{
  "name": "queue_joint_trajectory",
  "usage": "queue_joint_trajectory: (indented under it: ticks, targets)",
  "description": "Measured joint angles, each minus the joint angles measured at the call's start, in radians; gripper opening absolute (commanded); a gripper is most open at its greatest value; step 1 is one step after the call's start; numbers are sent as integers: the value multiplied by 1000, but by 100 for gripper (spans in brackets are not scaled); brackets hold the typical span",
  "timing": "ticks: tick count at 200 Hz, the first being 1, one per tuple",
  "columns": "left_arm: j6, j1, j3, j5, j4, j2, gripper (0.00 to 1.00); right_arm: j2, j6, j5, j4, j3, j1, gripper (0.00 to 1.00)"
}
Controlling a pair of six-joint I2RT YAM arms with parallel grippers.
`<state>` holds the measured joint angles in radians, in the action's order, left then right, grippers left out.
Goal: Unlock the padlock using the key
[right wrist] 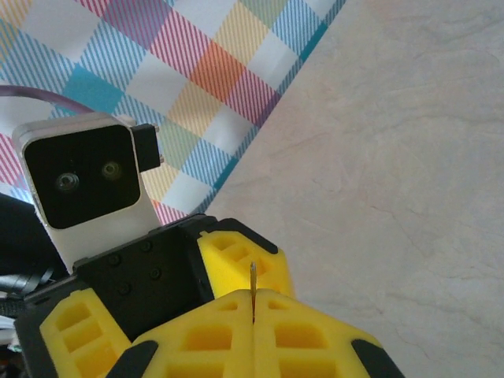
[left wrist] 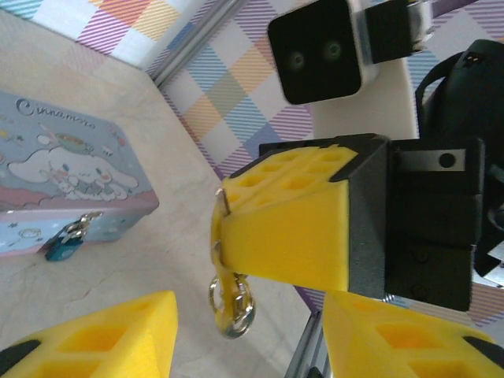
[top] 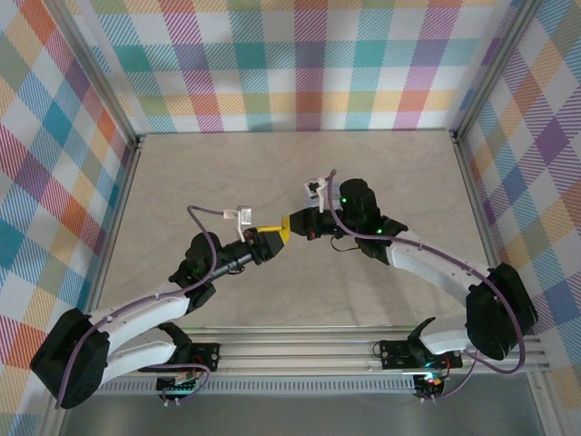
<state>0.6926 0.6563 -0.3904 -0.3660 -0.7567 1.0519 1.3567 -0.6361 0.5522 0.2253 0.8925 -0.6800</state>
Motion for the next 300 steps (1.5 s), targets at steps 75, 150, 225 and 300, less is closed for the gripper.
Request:
queue_joint_trajectory:
  ticks: [75, 150, 225, 300]
  targets:
    - [36, -31, -5, -37, -95, 71, 23, -12, -82, 20, 85, -30, 6, 0]
    - [21, -40, -22, -72, -106, 79, 0, -14, -127, 29, 130, -49, 19, 17]
    - [-70, -45, -43, -78, 19, 21, 0, -39, -161, 63, 93, -41, 18, 31]
    - [-104, -50, -49, -124, 47, 10, 0, -37, -160, 108, -4, 6, 30, 30]
